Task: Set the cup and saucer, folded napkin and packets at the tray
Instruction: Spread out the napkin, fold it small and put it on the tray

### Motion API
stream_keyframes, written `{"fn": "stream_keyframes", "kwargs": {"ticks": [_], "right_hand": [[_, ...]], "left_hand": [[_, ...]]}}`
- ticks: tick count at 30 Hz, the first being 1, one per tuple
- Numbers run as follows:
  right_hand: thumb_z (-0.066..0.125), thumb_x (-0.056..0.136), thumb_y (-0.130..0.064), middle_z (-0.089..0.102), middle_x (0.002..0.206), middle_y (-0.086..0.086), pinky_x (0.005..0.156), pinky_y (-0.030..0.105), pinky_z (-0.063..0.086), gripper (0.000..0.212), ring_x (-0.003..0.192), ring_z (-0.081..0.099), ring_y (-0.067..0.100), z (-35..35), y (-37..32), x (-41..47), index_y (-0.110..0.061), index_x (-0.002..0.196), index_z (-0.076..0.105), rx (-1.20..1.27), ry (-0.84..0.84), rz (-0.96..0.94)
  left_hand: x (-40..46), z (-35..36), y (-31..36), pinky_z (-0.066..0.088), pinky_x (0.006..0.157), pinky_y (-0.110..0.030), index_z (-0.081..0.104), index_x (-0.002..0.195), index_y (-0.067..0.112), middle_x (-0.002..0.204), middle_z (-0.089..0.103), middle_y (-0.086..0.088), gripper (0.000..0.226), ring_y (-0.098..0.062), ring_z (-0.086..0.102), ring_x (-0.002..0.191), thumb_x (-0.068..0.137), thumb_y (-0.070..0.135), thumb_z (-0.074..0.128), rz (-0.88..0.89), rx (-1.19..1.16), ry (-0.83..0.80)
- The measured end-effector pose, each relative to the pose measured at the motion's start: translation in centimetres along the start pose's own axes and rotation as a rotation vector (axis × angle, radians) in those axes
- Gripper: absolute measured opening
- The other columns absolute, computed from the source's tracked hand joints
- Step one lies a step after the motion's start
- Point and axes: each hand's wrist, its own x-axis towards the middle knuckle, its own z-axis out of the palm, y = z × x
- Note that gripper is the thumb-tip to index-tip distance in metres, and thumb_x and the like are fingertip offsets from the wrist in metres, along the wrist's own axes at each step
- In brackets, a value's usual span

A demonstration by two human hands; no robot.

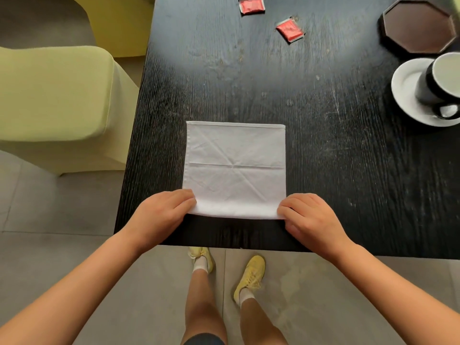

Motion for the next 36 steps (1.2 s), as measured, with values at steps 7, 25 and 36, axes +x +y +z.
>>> {"fn": "stream_keyframes", "kwargs": {"ticks": [7, 25, 36], "right_hand": [[0.057, 0.086, -0.009, 0.071, 0.081, 0.005, 0.066, 0.037, 0.052, 0.014, 0.080, 0.066, 0.025, -0.8, -1.1, -0.9, -0.007, 0.078, 0.069, 0.155, 0.047, 0.157], [0.059, 0.088, -0.009, 0.062, 0.082, -0.002, 0.073, 0.004, 0.036, 0.006, 0.078, 0.054, 0.009, -2.5, -2.4, 3.8, -0.014, 0.088, 0.064, 0.567, 0.485, 0.896], [0.059, 0.087, -0.024, 0.051, 0.088, -0.002, 0.082, 0.032, 0.029, 0.013, 0.094, 0.049, 0.023, 0.1, 1.4, 8.2, -0.012, 0.085, 0.064, 0.326, 0.367, 1.078]], "left_hand": [[-1.5, 0.3, 1.8, 0.056, 0.084, -0.036, 0.071, 0.094, 0.000, 0.097, 0.073, -0.015, 0.034, -0.025, 0.071, 0.090, 0.092, 0.019, 0.044, -0.231, -0.171, 0.138], [4.2, -0.6, 2.7, 0.049, 0.078, -0.015, 0.068, 0.104, 0.005, 0.096, 0.066, 0.002, 0.020, -0.006, 0.060, 0.080, 0.088, 0.016, 0.062, -0.714, -0.478, 0.722], [9.6, 0.9, -1.6, 0.040, 0.077, -0.031, 0.072, 0.093, 0.004, 0.084, 0.064, -0.016, 0.016, -0.031, 0.058, 0.082, 0.086, 0.013, 0.061, -0.760, -0.293, 0.587]]}}
